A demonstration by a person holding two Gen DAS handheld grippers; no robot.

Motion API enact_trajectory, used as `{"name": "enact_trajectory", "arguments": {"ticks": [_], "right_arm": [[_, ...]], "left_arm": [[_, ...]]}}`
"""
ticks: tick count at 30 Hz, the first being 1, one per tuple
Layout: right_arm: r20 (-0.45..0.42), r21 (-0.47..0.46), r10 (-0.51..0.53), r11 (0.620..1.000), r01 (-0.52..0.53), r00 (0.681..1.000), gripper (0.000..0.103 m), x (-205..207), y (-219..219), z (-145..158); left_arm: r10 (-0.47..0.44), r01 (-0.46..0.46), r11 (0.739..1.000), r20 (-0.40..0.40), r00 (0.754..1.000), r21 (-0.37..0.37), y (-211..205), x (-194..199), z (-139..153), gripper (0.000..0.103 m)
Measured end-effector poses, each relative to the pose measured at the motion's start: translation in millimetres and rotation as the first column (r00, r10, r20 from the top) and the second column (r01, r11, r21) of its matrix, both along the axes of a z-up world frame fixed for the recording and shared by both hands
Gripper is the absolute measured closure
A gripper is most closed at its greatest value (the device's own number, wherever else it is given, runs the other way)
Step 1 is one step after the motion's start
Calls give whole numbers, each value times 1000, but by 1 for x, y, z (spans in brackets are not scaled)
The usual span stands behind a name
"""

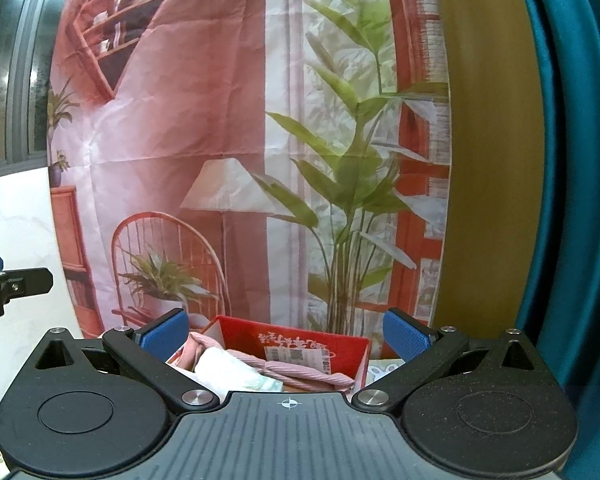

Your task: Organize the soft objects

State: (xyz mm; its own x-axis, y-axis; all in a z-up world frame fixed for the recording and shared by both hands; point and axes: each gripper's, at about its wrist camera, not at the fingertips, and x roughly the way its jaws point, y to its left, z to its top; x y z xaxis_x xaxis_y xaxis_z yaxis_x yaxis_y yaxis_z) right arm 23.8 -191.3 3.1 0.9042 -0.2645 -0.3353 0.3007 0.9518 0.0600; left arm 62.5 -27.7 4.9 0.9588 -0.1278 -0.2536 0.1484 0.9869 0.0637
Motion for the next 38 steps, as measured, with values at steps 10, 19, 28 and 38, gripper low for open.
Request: {"name": "enact_trajectory", "arguments": {"ticks": [10,19,28,38], "right_arm": [[-4,-8,0,1000,0,1000,0,-2,-2,1],[-3,-18,-3,1000,3,1000,0,-7,-5,4],[-3,-21,-2,1000,2,1000,0,-8,-6,6],[-5,-22,0,1000,0,1000,0,-8,-6,7]], "left_arm": [[-2,2,1000,-4,1000,9,0,-2,-2,0],[0,0,1000,-7,1000,11,4,-3,-4,0],[-10,10,1000,2,1000,20,5,-4,-3,0],[-22,22,999,21,1000,30,6,-5,-4,0]]}}
